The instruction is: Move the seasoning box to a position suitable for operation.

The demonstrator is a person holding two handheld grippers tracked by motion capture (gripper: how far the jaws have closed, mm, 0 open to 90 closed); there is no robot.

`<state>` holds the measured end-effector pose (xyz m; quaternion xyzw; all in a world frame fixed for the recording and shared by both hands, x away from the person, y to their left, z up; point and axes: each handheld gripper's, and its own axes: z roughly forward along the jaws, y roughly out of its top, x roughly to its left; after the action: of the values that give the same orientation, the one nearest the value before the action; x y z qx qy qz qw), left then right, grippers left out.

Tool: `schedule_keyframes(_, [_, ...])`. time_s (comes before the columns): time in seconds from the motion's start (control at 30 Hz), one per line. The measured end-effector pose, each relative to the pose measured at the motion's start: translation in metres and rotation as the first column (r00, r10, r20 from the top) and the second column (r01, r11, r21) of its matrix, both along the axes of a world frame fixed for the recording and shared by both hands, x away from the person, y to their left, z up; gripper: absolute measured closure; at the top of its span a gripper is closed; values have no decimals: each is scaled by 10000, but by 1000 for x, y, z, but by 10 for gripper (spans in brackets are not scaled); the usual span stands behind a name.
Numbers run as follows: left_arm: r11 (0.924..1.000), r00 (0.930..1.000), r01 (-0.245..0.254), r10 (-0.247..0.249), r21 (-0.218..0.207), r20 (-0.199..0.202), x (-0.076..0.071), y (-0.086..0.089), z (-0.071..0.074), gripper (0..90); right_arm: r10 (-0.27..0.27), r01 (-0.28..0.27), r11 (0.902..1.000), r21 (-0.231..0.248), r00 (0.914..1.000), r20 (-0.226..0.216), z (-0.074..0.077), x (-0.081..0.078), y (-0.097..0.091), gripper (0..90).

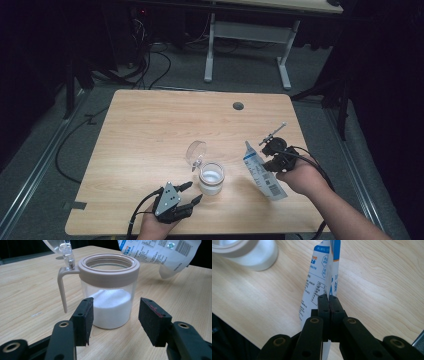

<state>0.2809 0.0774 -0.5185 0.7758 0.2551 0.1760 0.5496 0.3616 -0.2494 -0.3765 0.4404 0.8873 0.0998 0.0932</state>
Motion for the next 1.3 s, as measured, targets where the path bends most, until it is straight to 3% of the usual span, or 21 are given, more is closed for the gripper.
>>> schedule_keyframes(0.17, [10000,10000,-20,20,-23,0,0,0,0,463,-564,564,9984,62,9984,-37,-4,7,-12,900])
schedule_keyframes(0.33, [10000,10000,-50,50,-18,-32,1,0,0,463,-730,730,9973,-52,9973,-34,-8,16,-21,900])
schedule_keyframes(0.67, [10000,10000,-31,31,-26,-30,1,-1,0,463,-939,941,9954,-155,9955,147,-16,32,-23,900])
schedule_keyframes(0.83, [10000,10000,-49,49,-54,-22,1,0,0,463,-1055,1052,9944,111,9937,372,-23,36,-21,900])
schedule_keyframes(1.1, [10000,10000,-58,58,-41,-49,1,-1,0,462,-1070,968,9918,836,9859,1283,-27,30,-21,900])
schedule_keyframes(1.3, [10000,10000,-74,74,28,-55,1,-2,-1,463,-1410,1033,9792,1744,9653,2198,-26,18,-28,900])
